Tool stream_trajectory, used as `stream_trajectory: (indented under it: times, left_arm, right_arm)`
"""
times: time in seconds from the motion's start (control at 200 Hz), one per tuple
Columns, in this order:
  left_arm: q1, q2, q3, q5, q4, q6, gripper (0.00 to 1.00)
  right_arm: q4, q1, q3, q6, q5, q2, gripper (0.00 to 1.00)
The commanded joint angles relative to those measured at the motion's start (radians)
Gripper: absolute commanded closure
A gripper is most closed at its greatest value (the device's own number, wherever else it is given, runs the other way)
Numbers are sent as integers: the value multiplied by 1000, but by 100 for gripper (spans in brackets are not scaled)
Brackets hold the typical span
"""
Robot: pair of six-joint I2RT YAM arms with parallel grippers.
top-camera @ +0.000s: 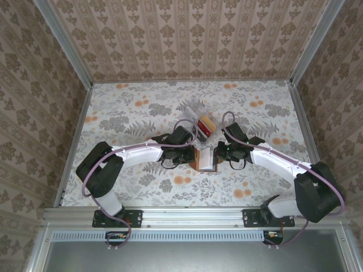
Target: Put the credit cards into the card holder
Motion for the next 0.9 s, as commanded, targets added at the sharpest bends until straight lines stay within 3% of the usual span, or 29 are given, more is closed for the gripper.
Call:
stream_trajectory:
  times: [0.0, 0.415, 0.895]
  left_arm:
    - [-2, 17, -8, 13, -14, 3, 100]
    - [-2, 15, -9, 10, -19, 4, 100]
    - [-1, 18, -9, 11, -19, 3, 100]
  right_arm:
    - [25, -3, -12, 12, -20, 19, 100]
    - [-32, -1, 1, 0, 26, -48, 100]
    - [-30, -1, 0, 6, 35, -2, 100]
